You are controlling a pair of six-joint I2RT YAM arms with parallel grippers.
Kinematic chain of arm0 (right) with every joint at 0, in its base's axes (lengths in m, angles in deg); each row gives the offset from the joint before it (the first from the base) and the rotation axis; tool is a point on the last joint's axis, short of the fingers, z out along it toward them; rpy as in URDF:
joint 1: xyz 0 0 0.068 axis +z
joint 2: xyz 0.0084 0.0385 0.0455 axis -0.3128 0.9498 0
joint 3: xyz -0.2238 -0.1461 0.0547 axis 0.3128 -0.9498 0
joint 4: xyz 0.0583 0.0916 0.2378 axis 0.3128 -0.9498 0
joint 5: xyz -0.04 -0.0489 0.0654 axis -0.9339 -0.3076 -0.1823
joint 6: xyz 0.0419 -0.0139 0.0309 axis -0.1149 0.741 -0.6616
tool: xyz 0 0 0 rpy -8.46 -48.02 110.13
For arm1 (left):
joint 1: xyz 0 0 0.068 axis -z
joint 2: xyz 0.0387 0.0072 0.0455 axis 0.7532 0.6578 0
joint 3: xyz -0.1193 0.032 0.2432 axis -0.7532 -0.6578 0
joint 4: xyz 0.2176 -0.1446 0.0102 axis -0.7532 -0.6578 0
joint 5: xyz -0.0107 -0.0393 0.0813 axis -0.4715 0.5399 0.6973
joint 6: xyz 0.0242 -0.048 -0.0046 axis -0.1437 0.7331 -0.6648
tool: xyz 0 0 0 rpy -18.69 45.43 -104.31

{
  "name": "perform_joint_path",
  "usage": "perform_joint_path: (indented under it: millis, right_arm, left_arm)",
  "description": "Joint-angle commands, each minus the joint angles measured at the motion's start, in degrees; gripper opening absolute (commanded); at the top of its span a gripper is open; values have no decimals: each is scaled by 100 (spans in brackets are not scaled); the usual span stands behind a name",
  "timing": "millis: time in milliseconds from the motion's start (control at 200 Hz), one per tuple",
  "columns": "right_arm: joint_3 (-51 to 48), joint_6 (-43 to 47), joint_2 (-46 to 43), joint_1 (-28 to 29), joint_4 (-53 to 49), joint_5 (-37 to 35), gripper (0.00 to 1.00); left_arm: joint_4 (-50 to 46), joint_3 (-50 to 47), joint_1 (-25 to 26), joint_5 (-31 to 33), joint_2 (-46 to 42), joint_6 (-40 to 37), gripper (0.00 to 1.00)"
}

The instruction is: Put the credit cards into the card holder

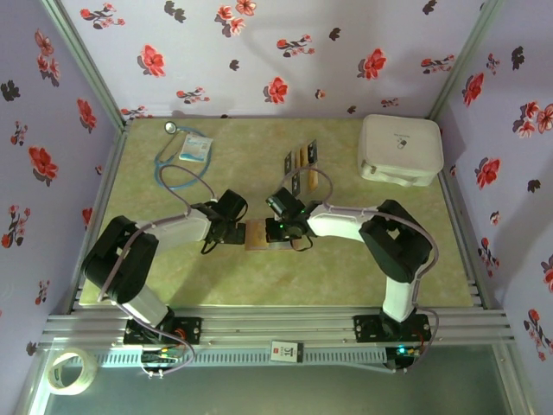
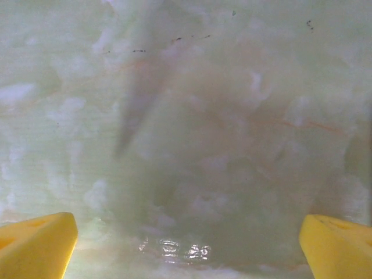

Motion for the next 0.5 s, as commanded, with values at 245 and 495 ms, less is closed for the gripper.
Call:
perform_joint_path:
  millis: [245,495]
  right_arm:
    - [170,32,-158,98,-166,-51,0]
    - [-359,39,-956,-54,-312,-353,27]
  left_arm:
    - [81,-57,117,-173,136,-33,100]
    - [-32,-242,122,-303,-514,46,100]
